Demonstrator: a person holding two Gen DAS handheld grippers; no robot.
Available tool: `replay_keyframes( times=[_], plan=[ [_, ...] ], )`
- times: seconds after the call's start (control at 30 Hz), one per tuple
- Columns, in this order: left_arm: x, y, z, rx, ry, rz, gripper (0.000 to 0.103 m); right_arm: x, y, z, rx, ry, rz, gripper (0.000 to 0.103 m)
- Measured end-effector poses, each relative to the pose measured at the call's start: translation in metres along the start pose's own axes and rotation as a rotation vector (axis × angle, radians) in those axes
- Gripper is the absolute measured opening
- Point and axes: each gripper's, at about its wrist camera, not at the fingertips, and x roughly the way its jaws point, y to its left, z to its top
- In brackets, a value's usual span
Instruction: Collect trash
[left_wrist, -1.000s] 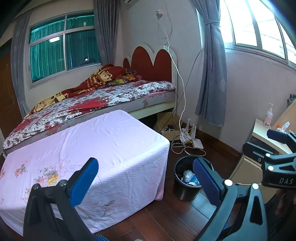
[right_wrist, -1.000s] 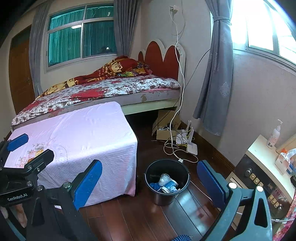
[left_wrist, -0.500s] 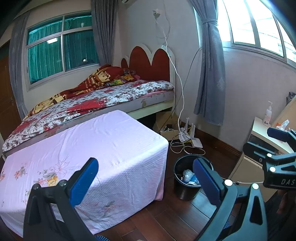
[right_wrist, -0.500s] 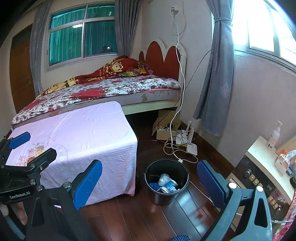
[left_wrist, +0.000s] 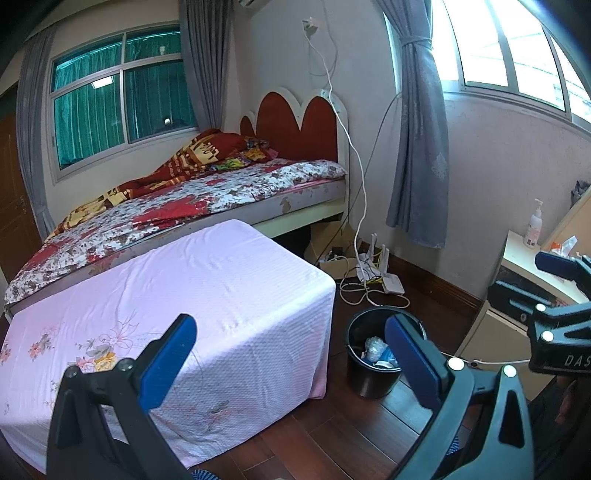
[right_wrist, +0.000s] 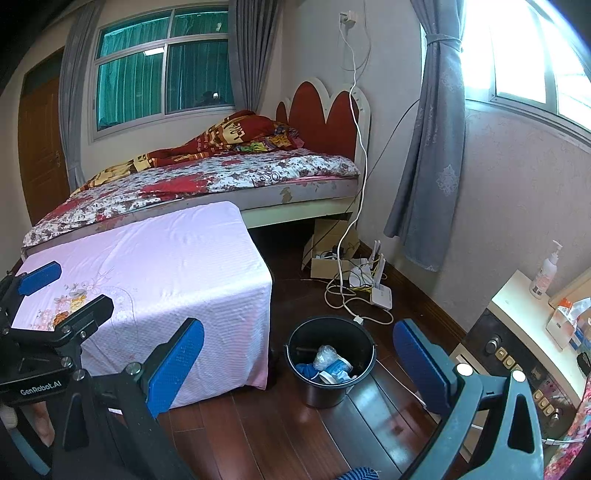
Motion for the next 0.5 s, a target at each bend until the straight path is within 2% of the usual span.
replay_keyframes(
  times=[0.5],
  plan=[
    [0.0009,-0.0022,-0.0002,0.002,0.004,-0.003,0.102,-0.0002,0.0005,-0.0004,0.0,-0.001,-0.001,0.103]
  ],
)
